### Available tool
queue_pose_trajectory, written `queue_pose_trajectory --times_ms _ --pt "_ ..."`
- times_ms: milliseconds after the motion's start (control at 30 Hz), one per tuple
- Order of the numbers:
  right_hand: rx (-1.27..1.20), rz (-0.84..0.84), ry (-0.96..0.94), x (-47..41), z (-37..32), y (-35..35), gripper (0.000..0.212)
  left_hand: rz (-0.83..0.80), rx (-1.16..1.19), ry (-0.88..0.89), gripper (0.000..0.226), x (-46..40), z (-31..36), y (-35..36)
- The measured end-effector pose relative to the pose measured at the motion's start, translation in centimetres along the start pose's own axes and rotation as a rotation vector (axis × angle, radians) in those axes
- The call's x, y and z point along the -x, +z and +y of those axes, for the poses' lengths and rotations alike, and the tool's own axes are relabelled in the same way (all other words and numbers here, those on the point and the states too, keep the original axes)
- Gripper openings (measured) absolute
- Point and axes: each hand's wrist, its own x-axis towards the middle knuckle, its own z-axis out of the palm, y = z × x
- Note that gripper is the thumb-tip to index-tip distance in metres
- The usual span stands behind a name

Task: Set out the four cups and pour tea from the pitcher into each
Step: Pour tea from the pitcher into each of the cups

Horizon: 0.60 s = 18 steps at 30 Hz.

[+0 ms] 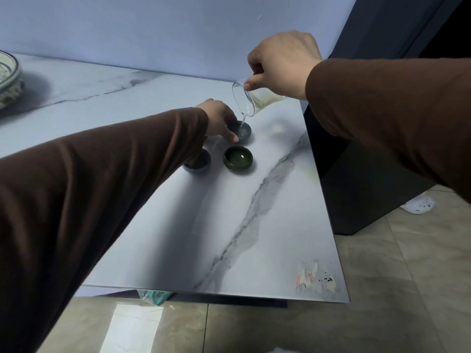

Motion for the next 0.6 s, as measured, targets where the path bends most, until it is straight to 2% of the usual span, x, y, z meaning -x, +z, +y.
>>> queue_pose_trajectory --times_ms 367,600 --pt "0.042 0.005 -0.018 -0.16 -0.67 -0.56 0.039 -0.007 -0.001 0.007 0.045 0.06 0.14 -0.13" --pt "-0.024 0.016 0.036 0.27 0.13 0.18 0.042 -0.011 -0.016 0.002 0.051 -0.05 0.01 -0.04"
